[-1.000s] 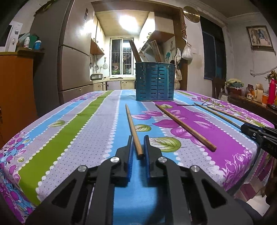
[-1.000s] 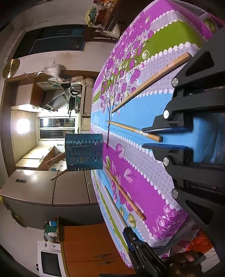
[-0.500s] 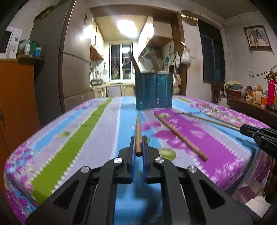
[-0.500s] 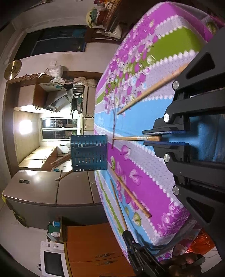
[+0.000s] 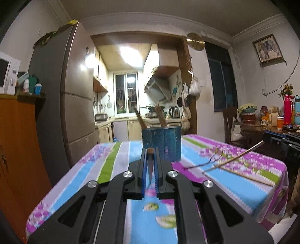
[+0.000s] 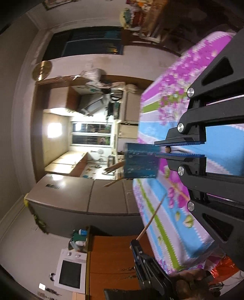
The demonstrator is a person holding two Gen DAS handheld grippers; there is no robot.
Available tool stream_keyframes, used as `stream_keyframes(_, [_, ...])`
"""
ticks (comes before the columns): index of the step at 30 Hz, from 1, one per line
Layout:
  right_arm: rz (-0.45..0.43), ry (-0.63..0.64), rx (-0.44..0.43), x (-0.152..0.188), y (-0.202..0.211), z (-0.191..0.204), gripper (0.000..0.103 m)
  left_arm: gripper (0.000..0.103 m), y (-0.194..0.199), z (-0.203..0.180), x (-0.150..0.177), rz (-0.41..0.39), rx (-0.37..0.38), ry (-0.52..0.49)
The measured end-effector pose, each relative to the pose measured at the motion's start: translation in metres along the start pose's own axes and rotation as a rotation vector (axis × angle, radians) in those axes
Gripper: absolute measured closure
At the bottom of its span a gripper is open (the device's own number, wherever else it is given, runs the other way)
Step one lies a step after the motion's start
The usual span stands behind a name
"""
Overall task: Organize utensils
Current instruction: 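Raise both chopsticks upright and carry them above the blue holder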
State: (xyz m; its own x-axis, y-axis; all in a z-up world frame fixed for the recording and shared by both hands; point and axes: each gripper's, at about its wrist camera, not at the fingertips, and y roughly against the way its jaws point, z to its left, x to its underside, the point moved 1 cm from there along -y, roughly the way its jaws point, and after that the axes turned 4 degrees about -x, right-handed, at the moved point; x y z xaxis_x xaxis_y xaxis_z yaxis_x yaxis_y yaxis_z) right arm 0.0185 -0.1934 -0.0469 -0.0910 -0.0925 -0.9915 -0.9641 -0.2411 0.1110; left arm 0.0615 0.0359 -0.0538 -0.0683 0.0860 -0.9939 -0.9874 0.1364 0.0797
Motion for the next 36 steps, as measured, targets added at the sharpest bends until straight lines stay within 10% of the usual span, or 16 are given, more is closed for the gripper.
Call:
stream_keyframes(24, [0.038,-0.034,-0.115,-0.105,-0.074,-0.036,0.095,0.098,-0.082,0.003,-0.075,0.036,0.095,0.028])
stream_keyframes(36, [-0.049,-0.002,-0.108,-0.198,-0.100,-0.058,0.095,0.098,-0.100,0.016,-0.170,-0.070,0.090,0.051])
